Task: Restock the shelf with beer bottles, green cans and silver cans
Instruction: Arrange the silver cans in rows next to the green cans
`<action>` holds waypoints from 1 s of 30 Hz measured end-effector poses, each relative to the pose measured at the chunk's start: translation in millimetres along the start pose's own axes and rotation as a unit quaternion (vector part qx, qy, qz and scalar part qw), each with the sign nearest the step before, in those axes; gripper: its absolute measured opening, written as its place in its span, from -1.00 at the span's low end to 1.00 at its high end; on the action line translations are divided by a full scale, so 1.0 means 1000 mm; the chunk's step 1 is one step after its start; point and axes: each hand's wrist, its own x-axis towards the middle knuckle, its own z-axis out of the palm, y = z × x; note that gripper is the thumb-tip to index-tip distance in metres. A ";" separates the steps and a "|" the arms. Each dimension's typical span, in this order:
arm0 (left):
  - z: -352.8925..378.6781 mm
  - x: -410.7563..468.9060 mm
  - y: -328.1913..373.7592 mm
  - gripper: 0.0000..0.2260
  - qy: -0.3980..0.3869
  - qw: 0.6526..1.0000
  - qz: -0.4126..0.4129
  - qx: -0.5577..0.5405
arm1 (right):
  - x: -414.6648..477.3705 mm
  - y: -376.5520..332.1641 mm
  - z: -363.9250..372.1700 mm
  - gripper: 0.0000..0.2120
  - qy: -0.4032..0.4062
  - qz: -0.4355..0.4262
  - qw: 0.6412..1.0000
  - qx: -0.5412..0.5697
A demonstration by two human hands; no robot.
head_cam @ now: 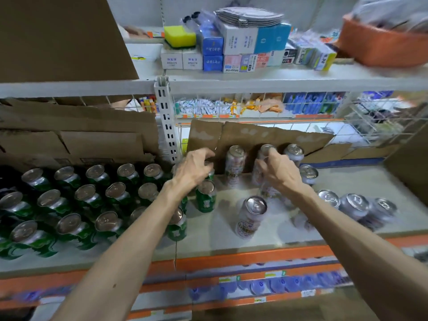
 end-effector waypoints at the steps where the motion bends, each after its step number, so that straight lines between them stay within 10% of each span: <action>1: 0.004 0.004 0.010 -0.65 -0.006 1.000 0.007 -0.001 | 0.000 0.010 -0.008 -0.68 0.006 0.013 1.000 0.003; 30: 0.073 0.088 0.065 -0.42 -0.033 0.988 -0.150 0.001 | 0.110 0.068 -0.016 -0.58 -0.126 -0.127 0.983 -0.032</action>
